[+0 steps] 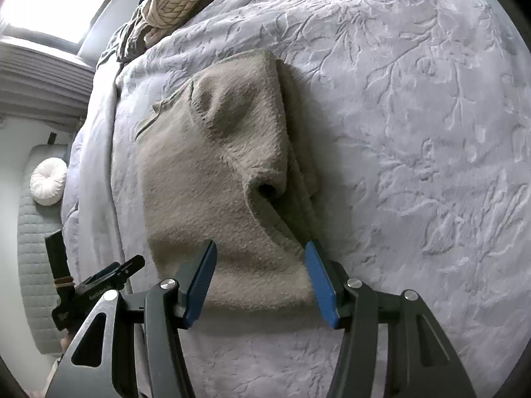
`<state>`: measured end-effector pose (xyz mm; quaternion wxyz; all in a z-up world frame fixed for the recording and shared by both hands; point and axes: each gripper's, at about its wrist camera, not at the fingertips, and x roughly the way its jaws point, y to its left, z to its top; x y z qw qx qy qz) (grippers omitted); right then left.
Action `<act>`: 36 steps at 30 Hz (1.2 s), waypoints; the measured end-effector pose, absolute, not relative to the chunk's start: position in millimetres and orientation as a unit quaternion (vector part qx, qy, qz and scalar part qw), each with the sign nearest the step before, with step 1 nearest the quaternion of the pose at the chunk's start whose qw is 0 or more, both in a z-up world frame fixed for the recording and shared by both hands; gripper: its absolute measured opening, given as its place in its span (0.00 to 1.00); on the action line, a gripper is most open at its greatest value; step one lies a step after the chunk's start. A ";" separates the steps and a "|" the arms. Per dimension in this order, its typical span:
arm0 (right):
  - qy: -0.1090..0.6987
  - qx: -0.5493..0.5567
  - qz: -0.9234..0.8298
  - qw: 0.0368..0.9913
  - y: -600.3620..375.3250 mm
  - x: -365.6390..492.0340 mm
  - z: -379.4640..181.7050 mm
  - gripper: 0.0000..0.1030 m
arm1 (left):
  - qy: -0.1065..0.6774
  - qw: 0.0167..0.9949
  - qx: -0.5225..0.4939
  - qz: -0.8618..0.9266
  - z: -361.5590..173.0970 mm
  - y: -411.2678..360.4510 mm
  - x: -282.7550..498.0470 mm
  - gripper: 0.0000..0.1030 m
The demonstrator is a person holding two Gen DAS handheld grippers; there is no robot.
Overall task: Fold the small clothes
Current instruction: 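Press and smooth the folded sweater flat with the right gripper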
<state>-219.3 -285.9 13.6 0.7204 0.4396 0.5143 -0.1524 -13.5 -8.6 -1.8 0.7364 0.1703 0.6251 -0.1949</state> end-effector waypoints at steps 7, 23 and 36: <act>0.517 0.441 -0.153 0.718 -293.3 -219.3 8.9 0.58 | 0.624 0.736 0.176 -0.197 -2.8 -17.3 -20.0 1.00; 0.512 0.438 -0.143 0.725 -321.2 -205.8 5.8 0.58 | 0.615 0.747 0.138 -0.214 11.6 -50.1 -12.2 1.00; 0.506 0.451 -0.104 0.728 -343.5 -162.8 -7.1 0.08 | 0.611 0.752 0.116 -0.219 8.4 -80.4 18.2 1.00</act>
